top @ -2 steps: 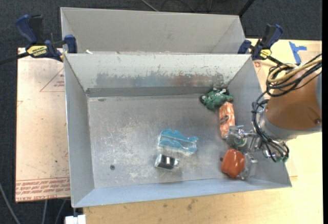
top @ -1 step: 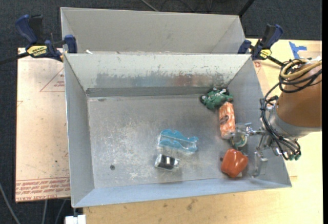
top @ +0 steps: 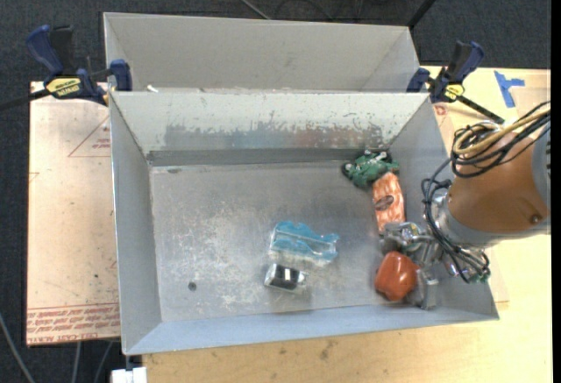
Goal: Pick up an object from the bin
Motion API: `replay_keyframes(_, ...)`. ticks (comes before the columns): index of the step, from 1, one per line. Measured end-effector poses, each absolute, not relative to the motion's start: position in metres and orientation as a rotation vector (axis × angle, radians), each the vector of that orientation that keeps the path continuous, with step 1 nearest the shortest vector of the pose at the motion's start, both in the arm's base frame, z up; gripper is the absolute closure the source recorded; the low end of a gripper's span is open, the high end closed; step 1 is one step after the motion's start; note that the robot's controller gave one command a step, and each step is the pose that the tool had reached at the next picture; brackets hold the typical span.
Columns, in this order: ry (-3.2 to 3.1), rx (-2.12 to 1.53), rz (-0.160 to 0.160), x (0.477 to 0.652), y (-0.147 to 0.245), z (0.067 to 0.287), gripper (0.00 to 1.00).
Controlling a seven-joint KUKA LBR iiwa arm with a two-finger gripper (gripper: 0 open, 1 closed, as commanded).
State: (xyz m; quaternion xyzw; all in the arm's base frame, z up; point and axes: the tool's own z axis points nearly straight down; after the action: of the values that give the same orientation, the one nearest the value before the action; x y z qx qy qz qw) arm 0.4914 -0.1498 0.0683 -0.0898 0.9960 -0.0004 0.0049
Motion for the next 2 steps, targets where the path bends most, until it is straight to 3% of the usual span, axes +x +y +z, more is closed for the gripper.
replay_keyframes(1, 3.129, -0.221, 0.003, 0.4883, -0.1516, 0.0703, 1.00)
replay_keyframes(2, 3.130, -0.212, 0.003, 0.4880, -0.1520, 0.0703, 1.00)
